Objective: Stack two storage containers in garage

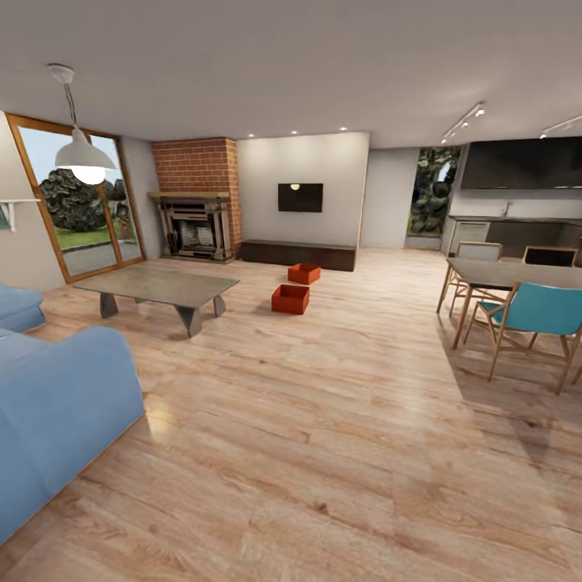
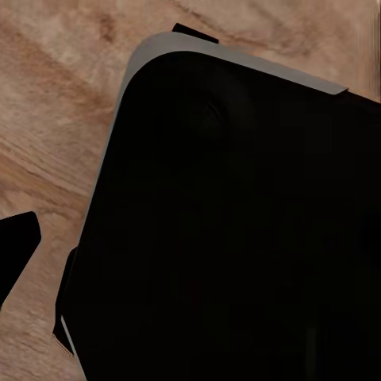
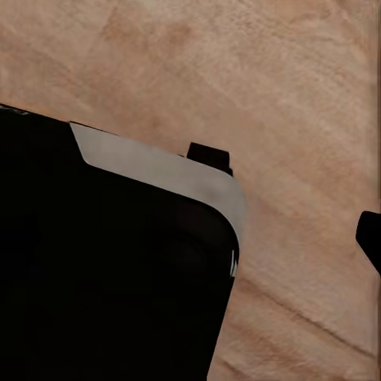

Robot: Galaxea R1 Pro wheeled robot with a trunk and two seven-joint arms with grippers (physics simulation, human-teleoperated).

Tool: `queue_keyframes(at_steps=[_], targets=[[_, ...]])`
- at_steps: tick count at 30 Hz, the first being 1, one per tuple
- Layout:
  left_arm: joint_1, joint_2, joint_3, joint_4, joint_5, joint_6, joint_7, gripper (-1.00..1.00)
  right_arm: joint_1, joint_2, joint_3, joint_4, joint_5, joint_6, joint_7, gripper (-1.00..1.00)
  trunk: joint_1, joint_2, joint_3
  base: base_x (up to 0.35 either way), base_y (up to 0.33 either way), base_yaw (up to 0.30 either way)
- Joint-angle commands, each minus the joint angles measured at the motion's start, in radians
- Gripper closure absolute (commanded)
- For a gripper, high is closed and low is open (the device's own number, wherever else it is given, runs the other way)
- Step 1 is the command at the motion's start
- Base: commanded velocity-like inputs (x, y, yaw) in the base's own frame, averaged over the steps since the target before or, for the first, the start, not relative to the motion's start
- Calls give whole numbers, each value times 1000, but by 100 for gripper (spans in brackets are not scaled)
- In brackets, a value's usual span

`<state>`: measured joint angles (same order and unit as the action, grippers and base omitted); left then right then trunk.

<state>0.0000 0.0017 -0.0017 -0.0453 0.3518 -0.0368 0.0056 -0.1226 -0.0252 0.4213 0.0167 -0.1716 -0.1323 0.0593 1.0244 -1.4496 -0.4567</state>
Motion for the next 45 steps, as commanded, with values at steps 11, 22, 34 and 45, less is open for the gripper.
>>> queue_keyframes(at_steps=[11,22,34,45], targets=[[0,3,0,-1,4,1,1,-100,-1,0,7,2,-8,-4,5,-100,1,0,-1,325,0,0],[0,1,0,-1,4,1,1,-100,-1,0,7,2,-8,-4,5,-100,1,0,-1,325,0,0],[0,1,-1,-1,3,0,1,-100,-1,0,7,2,-8,-4,5,-100,1,0,-1,325,3,0],[0,0,-1,-2,1,6,-1,-100,-1,0,7,2,-8,-4,5,-100,1,0,-1,325,66,0]])
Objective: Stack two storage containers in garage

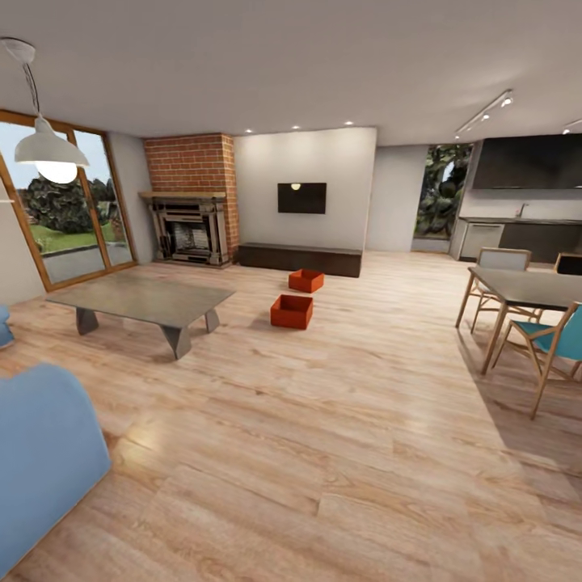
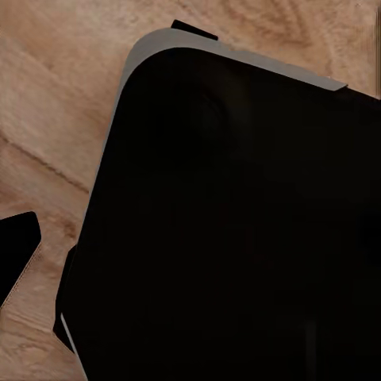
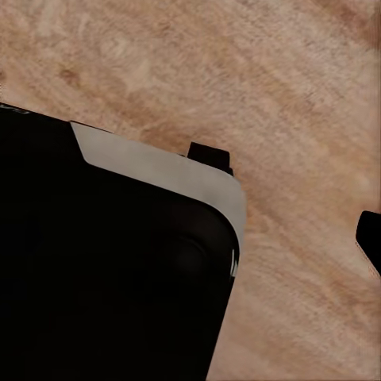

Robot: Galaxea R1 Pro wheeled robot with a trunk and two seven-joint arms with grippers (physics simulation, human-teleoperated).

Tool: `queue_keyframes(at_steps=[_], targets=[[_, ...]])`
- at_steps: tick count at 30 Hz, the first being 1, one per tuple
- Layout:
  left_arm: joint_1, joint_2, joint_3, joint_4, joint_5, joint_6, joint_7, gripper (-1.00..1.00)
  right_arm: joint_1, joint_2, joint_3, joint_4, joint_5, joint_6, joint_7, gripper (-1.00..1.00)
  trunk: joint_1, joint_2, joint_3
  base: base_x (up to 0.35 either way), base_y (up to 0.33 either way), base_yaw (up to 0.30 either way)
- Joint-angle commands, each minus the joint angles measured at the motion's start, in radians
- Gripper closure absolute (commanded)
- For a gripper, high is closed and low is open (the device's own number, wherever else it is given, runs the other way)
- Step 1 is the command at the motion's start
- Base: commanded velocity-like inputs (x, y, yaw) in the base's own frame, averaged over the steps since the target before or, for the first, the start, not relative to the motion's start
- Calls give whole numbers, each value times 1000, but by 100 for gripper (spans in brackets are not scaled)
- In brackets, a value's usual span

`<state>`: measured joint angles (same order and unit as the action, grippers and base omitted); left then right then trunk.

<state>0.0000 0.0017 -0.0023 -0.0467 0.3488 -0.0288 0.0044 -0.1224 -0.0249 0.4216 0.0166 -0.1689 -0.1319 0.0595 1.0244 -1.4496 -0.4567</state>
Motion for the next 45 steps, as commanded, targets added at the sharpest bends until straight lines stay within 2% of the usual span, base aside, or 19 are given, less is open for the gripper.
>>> queue_keyframes(at_steps=[1,15,45], targets=[[0,0,-1,-1,4,-3,1,-100,-1,0,6,2,-11,-5,5,-100,1,0,-1,325,77,0],[0,-3,-2,-1,4,-8,1,-100,-1,0,6,2,-11,-5,5,-100,1,0,-1,325,70,0],[0,-3,-2,0,4,-7,2,-100,-1,0,6,2,-11,-5,5,-100,1,0,-1,325,2,0]])
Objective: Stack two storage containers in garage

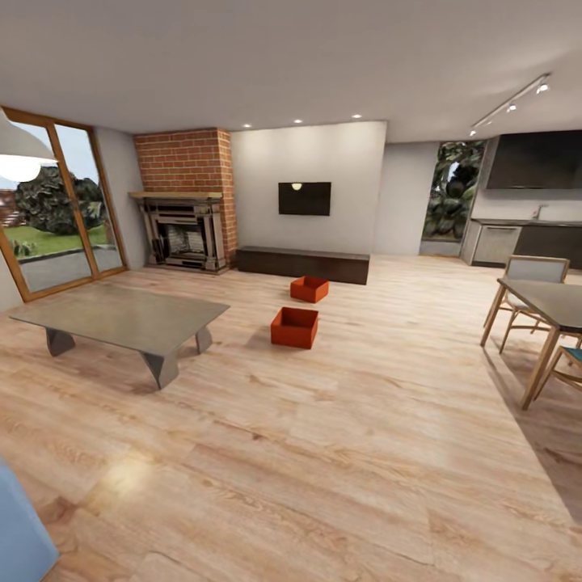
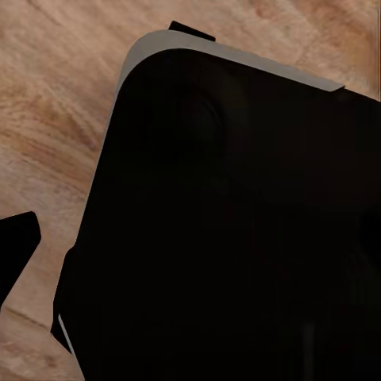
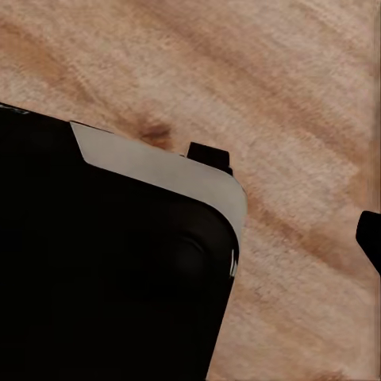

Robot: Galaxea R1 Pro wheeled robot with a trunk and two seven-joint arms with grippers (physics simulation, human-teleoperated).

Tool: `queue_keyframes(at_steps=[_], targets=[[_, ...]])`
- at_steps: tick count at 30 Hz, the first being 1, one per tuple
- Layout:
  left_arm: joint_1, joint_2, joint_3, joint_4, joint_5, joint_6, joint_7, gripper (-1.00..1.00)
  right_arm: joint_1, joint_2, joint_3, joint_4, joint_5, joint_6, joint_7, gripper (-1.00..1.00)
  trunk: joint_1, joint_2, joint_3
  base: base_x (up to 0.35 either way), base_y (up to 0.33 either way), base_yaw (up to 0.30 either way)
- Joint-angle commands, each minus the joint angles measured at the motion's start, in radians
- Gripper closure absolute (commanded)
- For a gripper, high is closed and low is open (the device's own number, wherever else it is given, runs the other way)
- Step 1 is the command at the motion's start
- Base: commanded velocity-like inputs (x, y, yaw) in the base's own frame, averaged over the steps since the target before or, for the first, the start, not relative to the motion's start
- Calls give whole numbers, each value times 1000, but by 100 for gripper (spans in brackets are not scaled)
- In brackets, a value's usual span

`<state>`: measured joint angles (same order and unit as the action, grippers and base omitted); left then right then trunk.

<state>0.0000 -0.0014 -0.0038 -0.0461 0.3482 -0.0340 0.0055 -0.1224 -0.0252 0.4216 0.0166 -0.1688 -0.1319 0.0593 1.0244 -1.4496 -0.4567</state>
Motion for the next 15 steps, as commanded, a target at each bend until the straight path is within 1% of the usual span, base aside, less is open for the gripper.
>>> queue_keyframes(at_steps=[1,9,12,15], targets=[[0,0,-1,-1,5,-2,1,-100,-1,0,6,2,-11,-5,5,-100,1,0,-1,325,0,0],[0,0,-1,0,5,-7,1,-100,-1,1,8,2,-13,-6,5,-100,1,0,-1,325,0,0],[0,0,-1,0,5,-8,1,-100,-1,1,9,2,-8,-6,6,-100,1,0,-1,325,0,-4],[0,0,-1,0,5,-9,1,-100,-1,1,11,2,-7,-5,6,-100,1,0,-1,325,0,-82]])
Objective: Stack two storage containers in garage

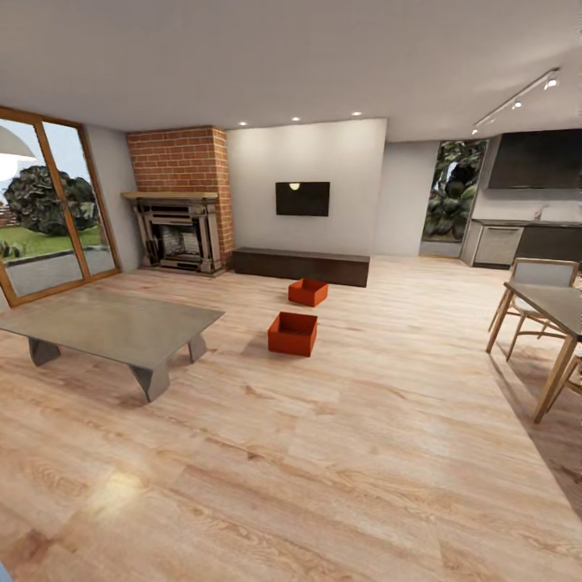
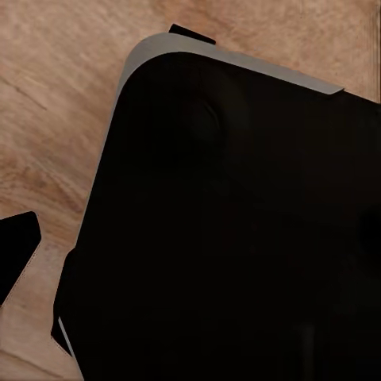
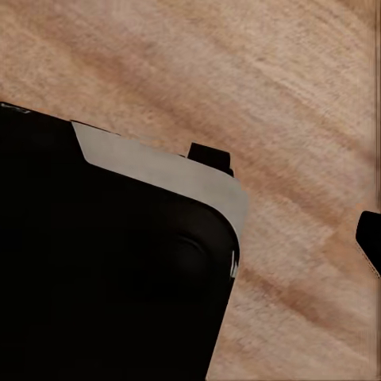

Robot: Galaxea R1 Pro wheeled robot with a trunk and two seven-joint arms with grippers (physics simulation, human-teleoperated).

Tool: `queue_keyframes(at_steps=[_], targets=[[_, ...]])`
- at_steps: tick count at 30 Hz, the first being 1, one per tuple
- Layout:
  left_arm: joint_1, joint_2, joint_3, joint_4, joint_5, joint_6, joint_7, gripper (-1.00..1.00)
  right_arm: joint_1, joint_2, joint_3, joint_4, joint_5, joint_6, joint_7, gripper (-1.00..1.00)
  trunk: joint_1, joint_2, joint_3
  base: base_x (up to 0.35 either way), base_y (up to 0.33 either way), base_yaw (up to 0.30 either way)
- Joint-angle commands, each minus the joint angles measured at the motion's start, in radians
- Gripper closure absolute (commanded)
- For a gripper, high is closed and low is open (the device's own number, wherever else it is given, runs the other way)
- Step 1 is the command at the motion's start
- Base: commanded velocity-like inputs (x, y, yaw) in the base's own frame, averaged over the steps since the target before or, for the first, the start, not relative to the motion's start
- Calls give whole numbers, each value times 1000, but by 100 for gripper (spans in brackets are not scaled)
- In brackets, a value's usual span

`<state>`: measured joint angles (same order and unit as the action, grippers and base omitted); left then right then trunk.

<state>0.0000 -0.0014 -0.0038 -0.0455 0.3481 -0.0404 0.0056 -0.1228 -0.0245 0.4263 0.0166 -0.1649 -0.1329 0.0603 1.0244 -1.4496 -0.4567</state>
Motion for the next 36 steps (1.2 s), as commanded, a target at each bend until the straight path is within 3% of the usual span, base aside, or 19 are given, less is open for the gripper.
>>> queue_keyframes(at_steps=[1,20,36], targets=[[0,0,-1,-1,5,-2,1,-100,-1,0,7,2,-11,-4,5,-100,1,0,-1,325,0,-157],[0,0,-1,-1,5,1,1,-100,-1,0,7,2,-10,-5,6,-100,1,0,-1,325,15,-229],[0,0,-1,-1,5,2,1,-100,-1,-2,16,2,-8,3,6,-100,1,0,-1,325,136,-19]])
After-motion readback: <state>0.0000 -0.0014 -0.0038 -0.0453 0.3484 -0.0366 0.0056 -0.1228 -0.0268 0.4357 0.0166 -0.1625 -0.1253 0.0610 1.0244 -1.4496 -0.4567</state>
